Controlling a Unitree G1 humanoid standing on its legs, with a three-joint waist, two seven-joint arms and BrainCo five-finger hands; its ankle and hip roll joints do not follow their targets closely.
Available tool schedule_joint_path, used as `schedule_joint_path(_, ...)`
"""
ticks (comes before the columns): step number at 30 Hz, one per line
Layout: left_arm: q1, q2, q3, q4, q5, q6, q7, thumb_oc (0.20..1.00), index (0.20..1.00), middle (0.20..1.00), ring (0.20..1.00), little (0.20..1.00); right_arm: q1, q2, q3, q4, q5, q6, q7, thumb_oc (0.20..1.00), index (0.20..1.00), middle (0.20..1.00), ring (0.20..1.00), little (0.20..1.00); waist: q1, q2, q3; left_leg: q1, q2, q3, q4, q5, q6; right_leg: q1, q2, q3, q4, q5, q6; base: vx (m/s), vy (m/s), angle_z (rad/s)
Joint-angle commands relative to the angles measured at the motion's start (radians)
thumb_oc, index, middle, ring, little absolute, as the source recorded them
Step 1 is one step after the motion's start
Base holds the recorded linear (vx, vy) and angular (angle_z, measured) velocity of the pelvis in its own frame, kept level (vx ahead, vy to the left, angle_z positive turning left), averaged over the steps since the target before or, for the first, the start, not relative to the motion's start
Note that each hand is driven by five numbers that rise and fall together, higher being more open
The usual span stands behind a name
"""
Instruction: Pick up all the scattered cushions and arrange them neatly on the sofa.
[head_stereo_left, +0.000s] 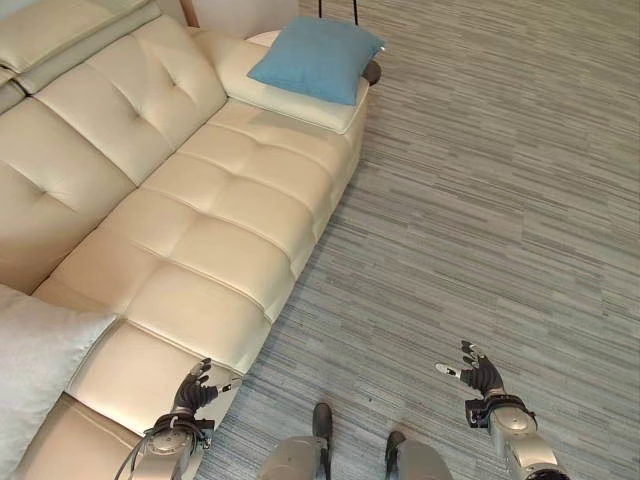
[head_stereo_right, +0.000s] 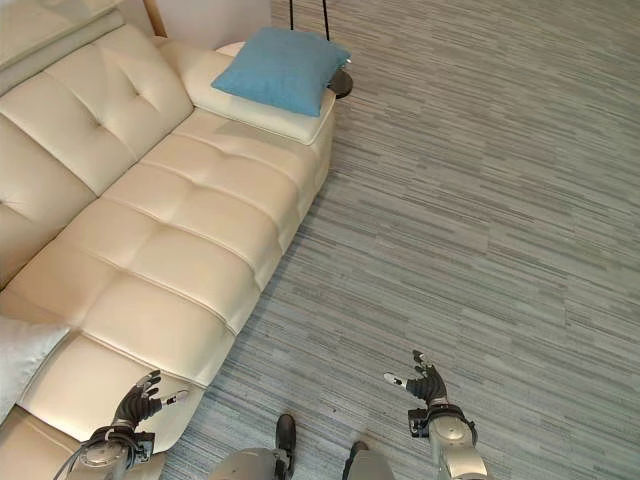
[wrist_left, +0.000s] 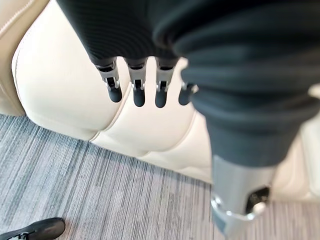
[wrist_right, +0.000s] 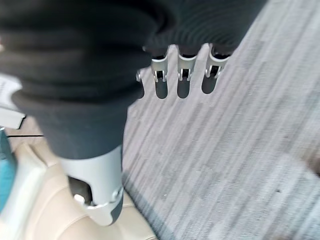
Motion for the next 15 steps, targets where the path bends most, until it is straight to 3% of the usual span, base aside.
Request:
schedule_joint_path(1,0.017,0.017,0.000,-0.027,0.014,-0.030,0.019,1.000,1.000,1.000,1.000,1.000,-0.032,-0.033,0.021,-0.044,0.027,-0.014,-0.023,1.000,1.000,1.000,1.000,1.000,-0.006,-0.010,0.007,0.082,0.058,-0.048,0.097,-0.181,-0.092,-0.051,0.054,-0.108,-0.265,0.236,0.039,0.91,-0.331,-1.20)
schedule_joint_path(2,0.008,0.003,-0.024,-0.030,0.041,-0.029,0.018,1.000,1.000,1.000,1.000,1.000,0.010,-0.030,0.009,-0.079,0.028,-0.016,-0.022,1.000,1.000,1.000,1.000,1.000,-0.038,-0.020,-0.005,0.173,0.053,-0.096,0.063,-0.218,-0.119,-0.059,0.069,-0.057,-0.287,0.259,0.042,0.60,-0.292,-1.10)
schedule_joint_path(4,0.012,-0.003,-0.026,-0.033,0.039,-0.030,0.016,1.000,1.000,1.000,1.000,1.000,0.016,-0.032,0.006,-0.075,0.028,-0.021,-0.025,1.000,1.000,1.000,1.000,1.000,-0.043,-0.017,-0.014,0.189,0.073,-0.101,0.065,-0.207,-0.132,-0.048,0.073,-0.071,-0.280,0.262,0.033,0.46,-0.255,0.56)
schedule_joint_path(7,0.002,-0.011,-0.037,-0.042,0.026,-0.024,0.012,1.000,1.000,1.000,1.000,1.000,0.020,-0.042,-0.010,-0.079,0.045,-0.025,-0.031,1.000,1.000,1.000,1.000,1.000,-0.060,-0.004,-0.022,0.132,0.151,-0.100,0.176,-0.096,-0.186,-0.018,0.092,-0.089,-0.262,0.231,-0.003,0.30,-0.280,0.99)
schedule_joint_path(10,-0.006,-0.007,-0.046,-0.053,0.024,-0.026,0.007,1.000,1.000,1.000,1.000,1.000,0.022,-0.059,-0.011,-0.063,0.054,-0.033,-0.040,1.000,1.000,1.000,1.000,1.000,-0.063,0.003,-0.018,0.071,0.220,-0.091,0.289,-0.008,-0.184,0.018,0.125,-0.103,-0.252,0.173,-0.049,0.25,-0.237,0.61)
schedule_joint_path(14,-0.030,-0.009,-0.059,-0.043,0.018,-0.027,0.008,1.000,1.000,1.000,1.000,1.000,0.007,-0.069,-0.013,-0.039,0.065,-0.027,-0.042,1.000,1.000,1.000,1.000,1.000,-0.053,-0.013,-0.009,-0.006,0.190,-0.095,0.287,-0.029,-0.157,0.063,0.129,-0.090,-0.273,0.154,-0.055,0.22,-0.110,0.06)
schedule_joint_path(15,-0.028,-0.007,-0.061,-0.047,0.018,-0.030,0.007,1.000,1.000,1.000,1.000,1.000,0.004,-0.073,-0.009,-0.036,0.066,-0.031,-0.041,1.000,1.000,1.000,1.000,1.000,-0.046,-0.016,-0.008,-0.032,0.159,-0.113,0.272,-0.046,-0.157,0.073,0.131,-0.080,-0.280,0.150,-0.055,0.28,0.004,-0.03)
